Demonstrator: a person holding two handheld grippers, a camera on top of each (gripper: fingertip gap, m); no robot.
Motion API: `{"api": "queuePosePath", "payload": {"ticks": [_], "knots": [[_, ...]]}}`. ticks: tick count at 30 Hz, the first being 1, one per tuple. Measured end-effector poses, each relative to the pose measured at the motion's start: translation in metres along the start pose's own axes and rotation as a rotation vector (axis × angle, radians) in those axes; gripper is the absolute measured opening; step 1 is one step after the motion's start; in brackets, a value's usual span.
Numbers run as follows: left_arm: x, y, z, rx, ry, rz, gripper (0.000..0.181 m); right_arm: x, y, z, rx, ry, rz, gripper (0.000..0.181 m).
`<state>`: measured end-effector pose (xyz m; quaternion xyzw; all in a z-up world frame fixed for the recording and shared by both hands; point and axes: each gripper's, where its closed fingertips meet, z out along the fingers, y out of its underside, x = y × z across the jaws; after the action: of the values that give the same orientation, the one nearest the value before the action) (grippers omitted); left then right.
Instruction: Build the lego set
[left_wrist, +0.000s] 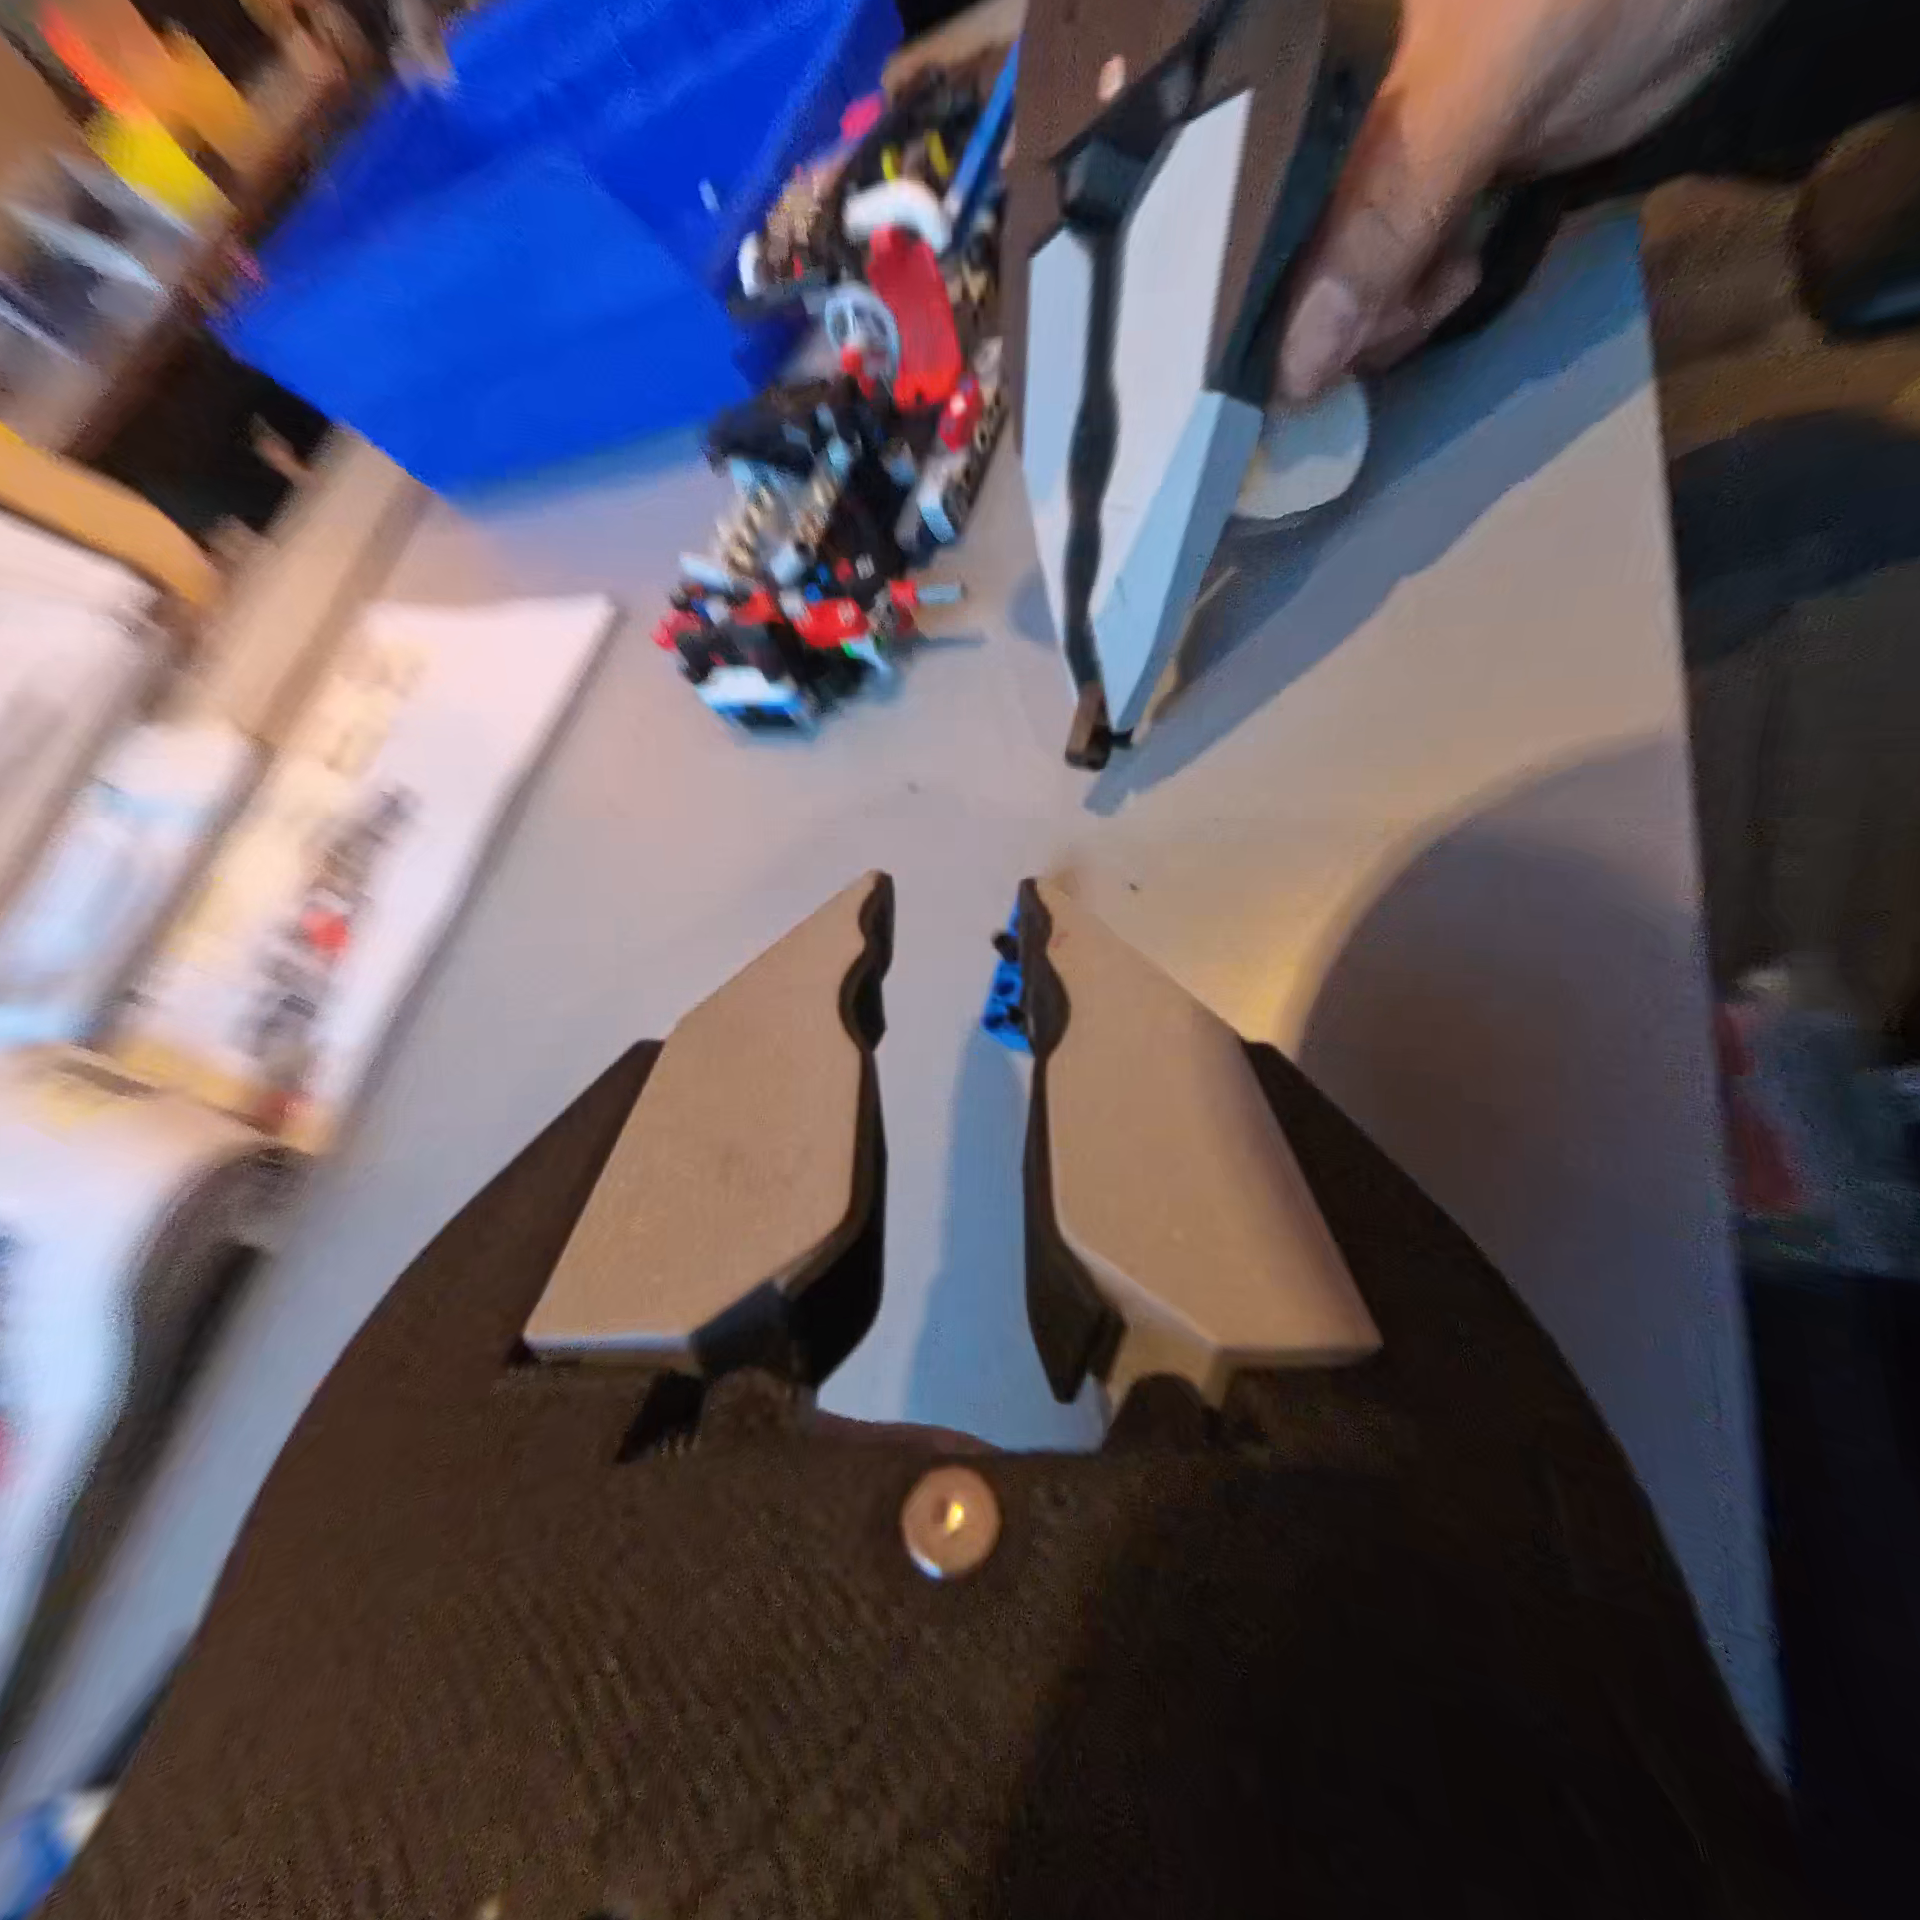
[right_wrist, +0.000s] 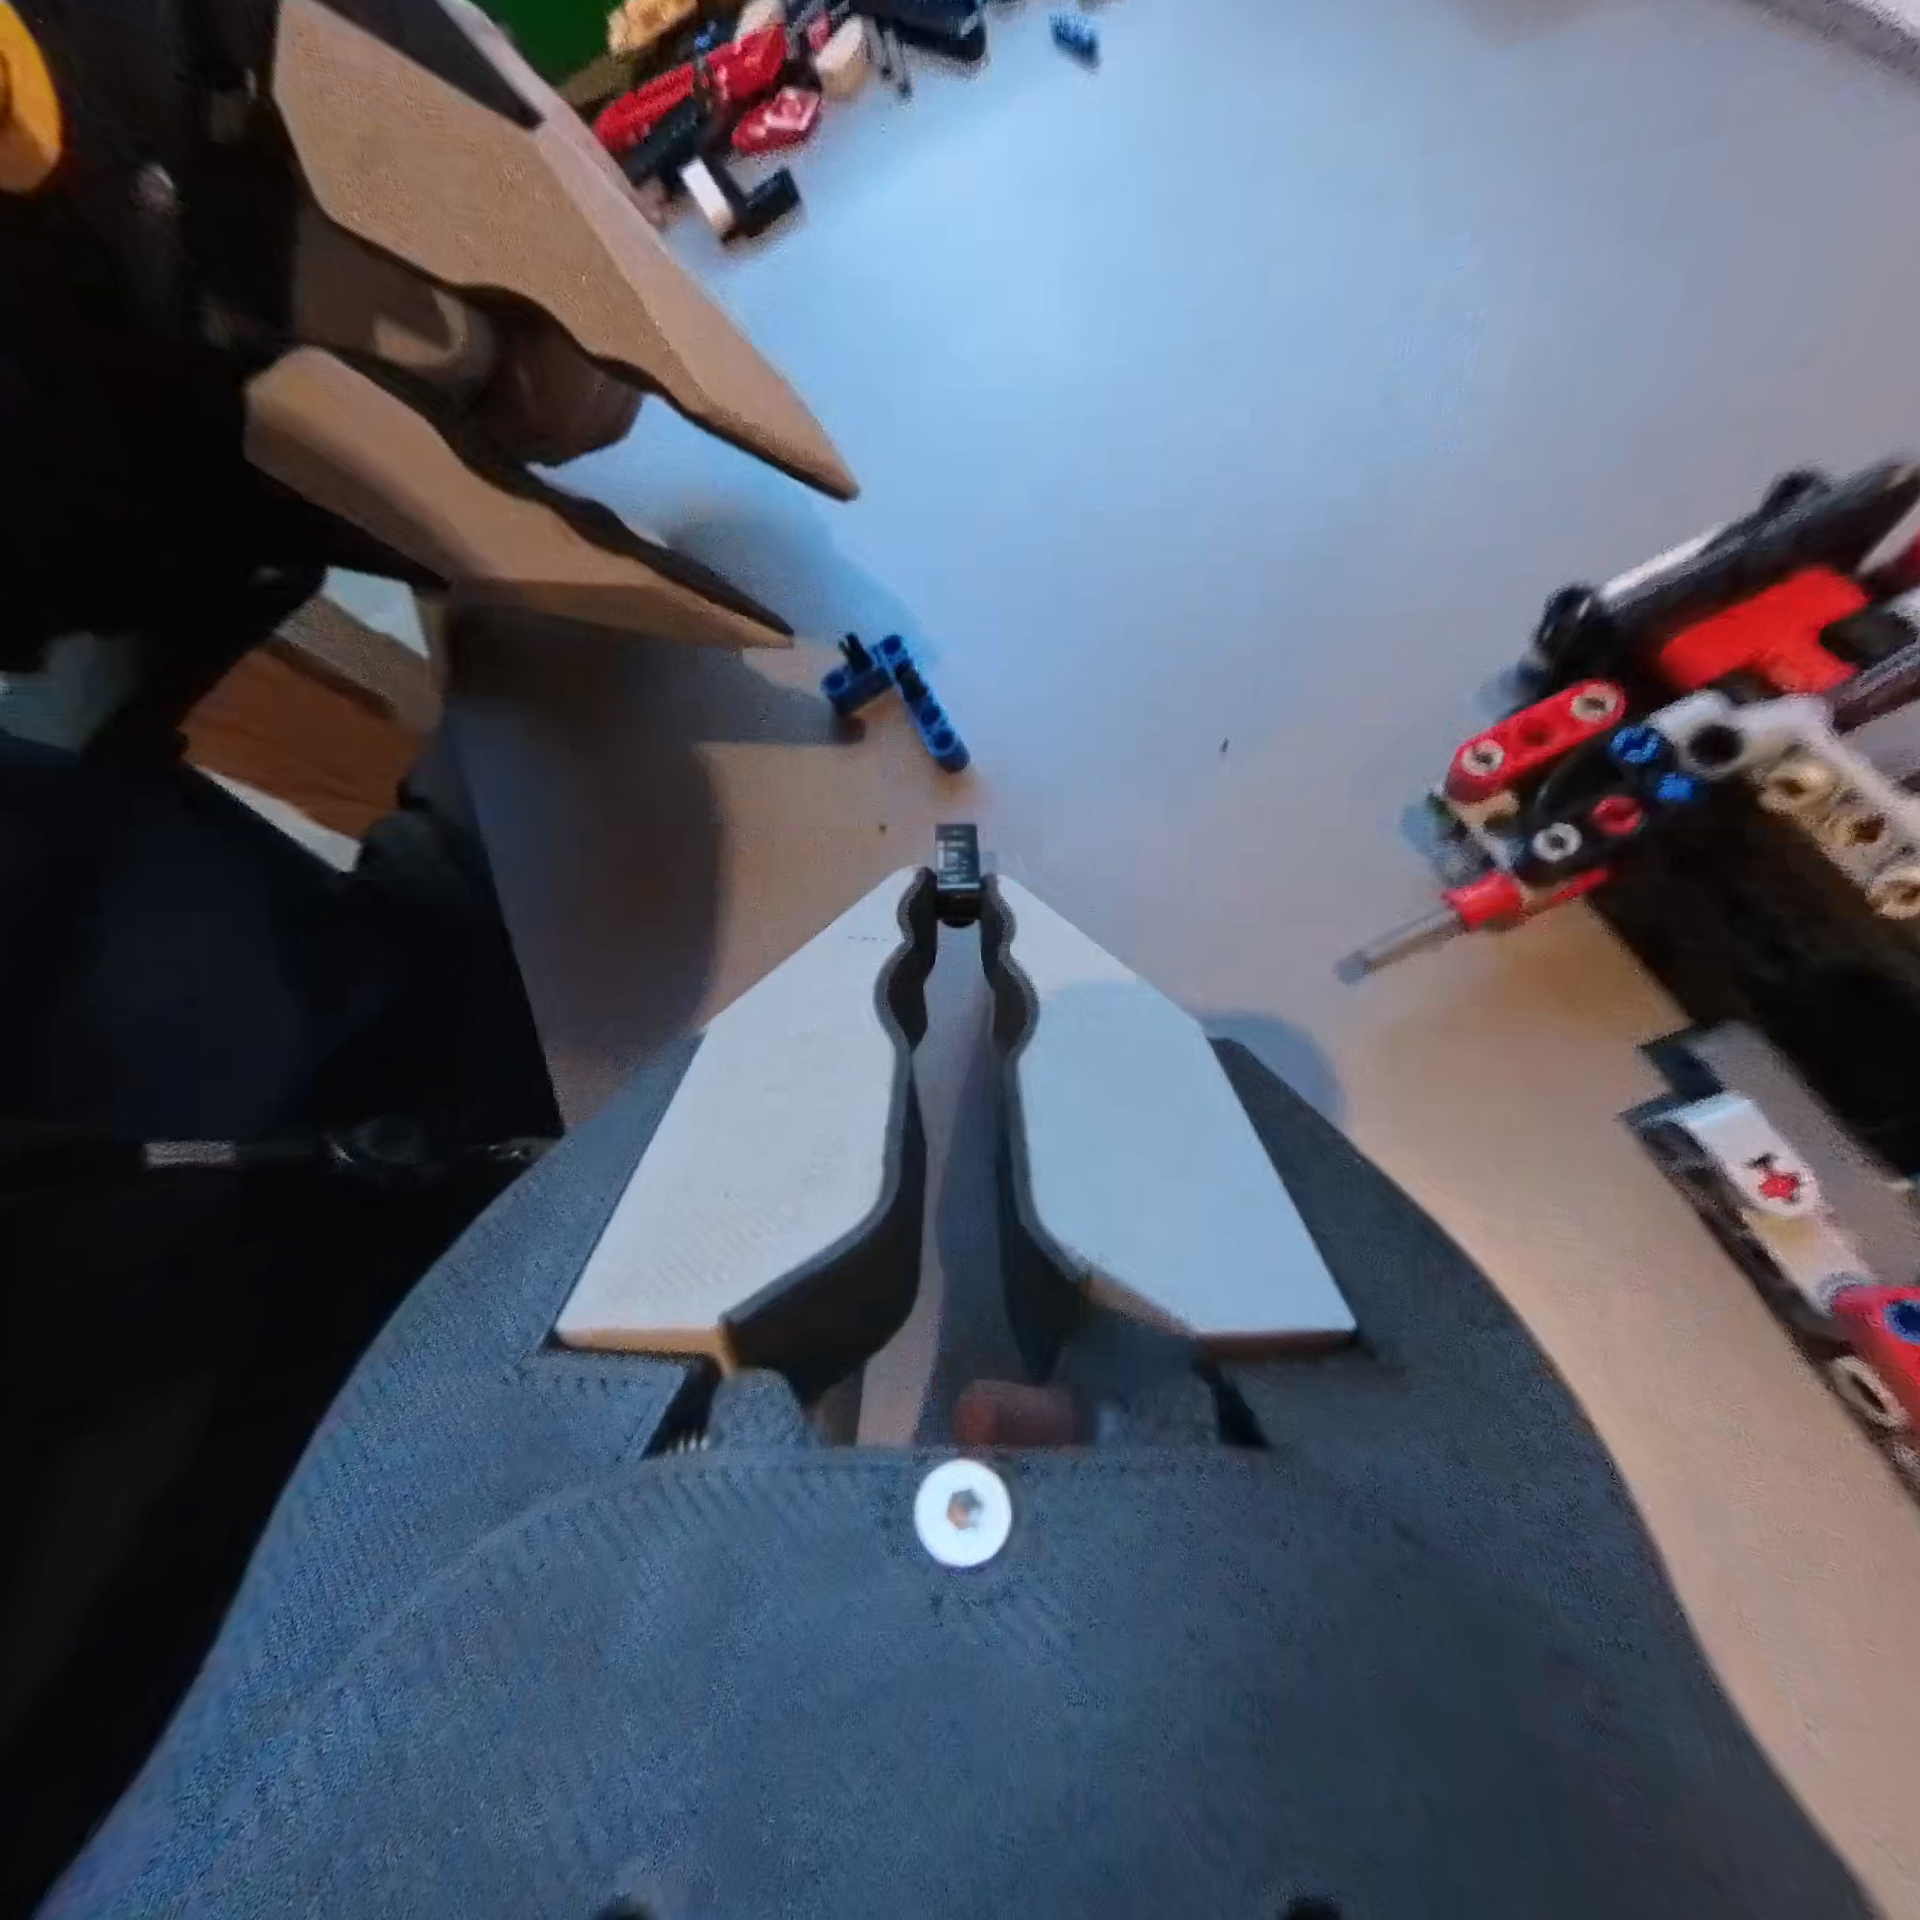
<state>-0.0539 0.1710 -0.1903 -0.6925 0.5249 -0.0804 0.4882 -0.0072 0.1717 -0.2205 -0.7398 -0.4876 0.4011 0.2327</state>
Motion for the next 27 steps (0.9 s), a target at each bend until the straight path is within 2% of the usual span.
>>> {"api": "queuePosePath", "payload": {"ticks": [2, 4, 6, 9, 11, 14, 17, 19, 21, 23, 27], "knots": [[0.006, 0.013, 0.001, -0.048, 0.128, -0.17, 0.024, 0.0, 0.004, 0.0, -0.021, -0.044, 0.077, 0.005], [0.007, 0.021, 0.004, -0.071, 0.188, -0.279, 0.025, 0.006, 0.002, -0.001, -0.021, 0.01, 0.043, 0.005], [0.01, 0.029, 0.009, -0.099, 0.236, -0.339, 0.026, 0.012, 0.006, 0.001, -0.072, 0.064, 0.006, 0.008], [0.016, 0.038, 0.015, -0.168, 0.29, -0.378, 0.027, 0.01, 0.008, 0.001, -0.098, 0.036, 0.056, 0.012], [0.017, 0.037, 0.016, -0.165, 0.305, -0.379, 0.02, 0.015, 0.006, -0.002, -0.096, 0.063, 0.062, 0.017], [0.016, 0.038, 0.015, -0.17, 0.289, -0.401, 0.019, 0.022, 0.002, -0.011, -0.087, 0.145, 0.015, 0.028], [0.019, 0.036, 0.015, -0.185, 0.268, -0.454, 0.011, 0.014, -0.01, -0.012, -0.043, 0.215, -0.073, 0.022], [0.023, 0.034, 0.016, -0.18, 0.246, -0.447, 0.011, -0.007, -0.016, 0.004, -0.032, 0.198, -0.161, 0.012], [0.02, 0.035, 0.016, -0.192, 0.198, -0.425, 0.011, -0.017, -0.016, 0.023, -0.06, 0.215, -0.201, 0.013], [0.013, 0.039, 0.016, -0.205, 0.136, -0.436, 0.015, -0.016, -0.017, 0.033, -0.063, 0.273, -0.226, 0.011], [0.018, 0.039, 0.012, -0.202, 0.144, -0.484, 0.023, -0.016, -0.017, 0.039, -0.054, 0.309, -0.269, 0.003]]}}
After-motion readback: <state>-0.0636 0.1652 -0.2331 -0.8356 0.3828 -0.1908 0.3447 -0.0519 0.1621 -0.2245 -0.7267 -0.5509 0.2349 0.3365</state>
